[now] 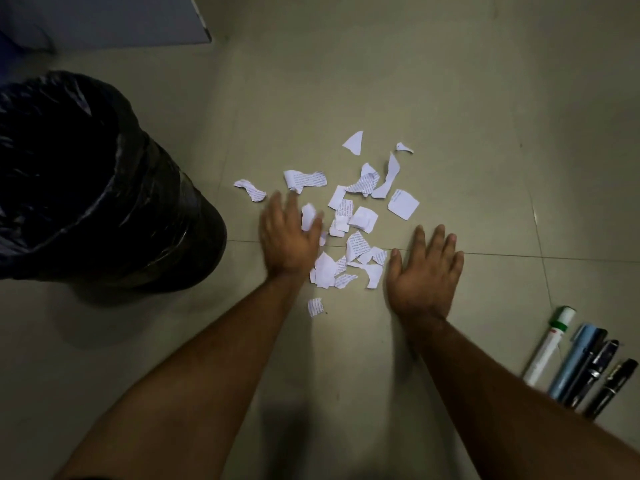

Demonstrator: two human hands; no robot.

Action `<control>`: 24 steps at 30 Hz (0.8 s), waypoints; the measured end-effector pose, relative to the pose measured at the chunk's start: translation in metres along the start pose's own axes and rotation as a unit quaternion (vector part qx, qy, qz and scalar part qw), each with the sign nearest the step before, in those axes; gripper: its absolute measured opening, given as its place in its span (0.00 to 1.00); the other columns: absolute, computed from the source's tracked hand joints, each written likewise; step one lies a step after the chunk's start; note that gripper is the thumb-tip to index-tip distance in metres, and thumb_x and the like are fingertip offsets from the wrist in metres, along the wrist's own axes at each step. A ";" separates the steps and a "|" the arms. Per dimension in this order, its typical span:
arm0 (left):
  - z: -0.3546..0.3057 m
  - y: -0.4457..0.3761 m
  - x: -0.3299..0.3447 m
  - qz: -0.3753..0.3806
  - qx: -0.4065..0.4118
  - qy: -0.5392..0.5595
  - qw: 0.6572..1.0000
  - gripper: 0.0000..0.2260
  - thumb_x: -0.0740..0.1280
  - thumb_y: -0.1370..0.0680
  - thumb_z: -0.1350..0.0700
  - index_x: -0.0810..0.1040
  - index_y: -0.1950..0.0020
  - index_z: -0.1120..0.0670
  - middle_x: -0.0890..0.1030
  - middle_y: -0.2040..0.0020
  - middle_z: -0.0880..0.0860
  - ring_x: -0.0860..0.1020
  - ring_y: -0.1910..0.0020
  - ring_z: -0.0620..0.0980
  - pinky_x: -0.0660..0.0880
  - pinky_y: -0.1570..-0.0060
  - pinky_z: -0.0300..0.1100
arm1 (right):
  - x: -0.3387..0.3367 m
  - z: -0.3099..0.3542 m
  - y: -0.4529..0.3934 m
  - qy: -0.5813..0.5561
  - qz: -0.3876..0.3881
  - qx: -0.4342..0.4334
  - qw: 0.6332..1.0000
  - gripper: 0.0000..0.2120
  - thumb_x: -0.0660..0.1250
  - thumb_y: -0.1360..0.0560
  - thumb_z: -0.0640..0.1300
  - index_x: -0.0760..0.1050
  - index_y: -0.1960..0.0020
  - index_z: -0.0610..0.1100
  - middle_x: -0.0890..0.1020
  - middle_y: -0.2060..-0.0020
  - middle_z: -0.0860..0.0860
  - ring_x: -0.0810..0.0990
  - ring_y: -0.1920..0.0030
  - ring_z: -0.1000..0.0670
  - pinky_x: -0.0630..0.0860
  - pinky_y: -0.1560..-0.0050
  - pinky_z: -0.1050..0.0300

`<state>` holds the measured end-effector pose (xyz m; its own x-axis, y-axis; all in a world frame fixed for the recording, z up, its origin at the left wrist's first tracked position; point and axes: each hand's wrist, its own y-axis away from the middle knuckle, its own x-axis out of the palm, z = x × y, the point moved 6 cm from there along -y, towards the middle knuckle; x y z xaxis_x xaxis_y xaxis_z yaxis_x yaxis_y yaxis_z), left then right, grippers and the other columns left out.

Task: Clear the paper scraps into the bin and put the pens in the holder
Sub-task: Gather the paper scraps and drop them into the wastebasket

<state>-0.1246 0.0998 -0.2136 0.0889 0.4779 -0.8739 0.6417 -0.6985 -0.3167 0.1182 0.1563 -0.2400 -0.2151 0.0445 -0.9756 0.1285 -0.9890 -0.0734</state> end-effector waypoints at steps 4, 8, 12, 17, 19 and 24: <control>0.036 -0.072 0.022 0.066 -0.133 -0.023 0.989 0.36 0.56 0.26 0.31 0.64 0.24 0.52 0.62 0.24 0.62 0.61 0.24 0.61 0.57 0.25 0.53 | 0.003 -0.001 -0.001 0.007 -0.007 -0.001 1.000 0.29 0.54 0.21 0.57 0.62 0.24 0.44 0.61 0.24 0.38 0.58 0.23 0.36 0.53 0.25 0.39; 0.012 -0.069 0.043 0.124 -0.024 -0.019 0.992 0.36 0.52 0.26 0.30 0.70 0.28 0.53 0.67 0.26 0.63 0.63 0.25 0.60 0.57 0.26 0.53 | 0.002 0.000 0.000 0.005 -0.014 -0.006 1.000 0.29 0.54 0.21 0.57 0.62 0.24 0.44 0.61 0.24 0.38 0.58 0.24 0.36 0.54 0.25 0.39; -0.042 -0.019 0.046 0.156 0.162 0.069 0.972 0.26 0.56 0.21 0.39 0.73 0.30 0.53 0.72 0.29 0.60 0.69 0.28 0.58 0.62 0.28 0.52 | -0.003 0.001 0.000 0.012 -0.011 -0.002 1.000 0.29 0.54 0.21 0.57 0.62 0.24 0.44 0.62 0.24 0.38 0.59 0.24 0.36 0.54 0.25 0.39; -0.054 -0.069 0.062 0.145 0.103 0.010 0.984 0.27 0.52 0.21 0.40 0.68 0.26 0.51 0.67 0.25 0.59 0.67 0.28 0.59 0.62 0.29 0.51 | -0.001 0.002 -0.001 0.012 -0.006 -0.004 1.000 0.29 0.55 0.21 0.57 0.62 0.24 0.44 0.62 0.24 0.38 0.58 0.24 0.36 0.54 0.25 0.39; -0.067 -0.073 0.075 0.203 0.153 0.000 0.967 0.30 0.49 0.22 0.38 0.68 0.26 0.52 0.64 0.24 0.61 0.64 0.25 0.60 0.57 0.26 0.52 | -0.001 0.001 -0.003 0.014 -0.009 0.000 1.000 0.29 0.55 0.21 0.57 0.62 0.23 0.44 0.61 0.24 0.38 0.58 0.24 0.36 0.53 0.25 0.39; -0.077 -0.025 0.062 0.195 0.266 0.064 0.942 0.29 0.51 0.19 0.37 0.72 0.29 0.56 0.73 0.29 0.59 0.70 0.29 0.58 0.63 0.28 0.53 | -0.007 0.003 -0.001 0.012 -0.014 -0.005 1.000 0.29 0.56 0.20 0.56 0.63 0.24 0.43 0.61 0.24 0.38 0.58 0.23 0.36 0.54 0.25 0.39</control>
<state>-0.0765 0.1884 -0.2315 0.3527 0.1660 -0.9209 0.0715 -0.9860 -0.1504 0.1170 0.1567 -0.2328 -0.1959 0.0754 -0.9777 0.1316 -0.9860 -0.1024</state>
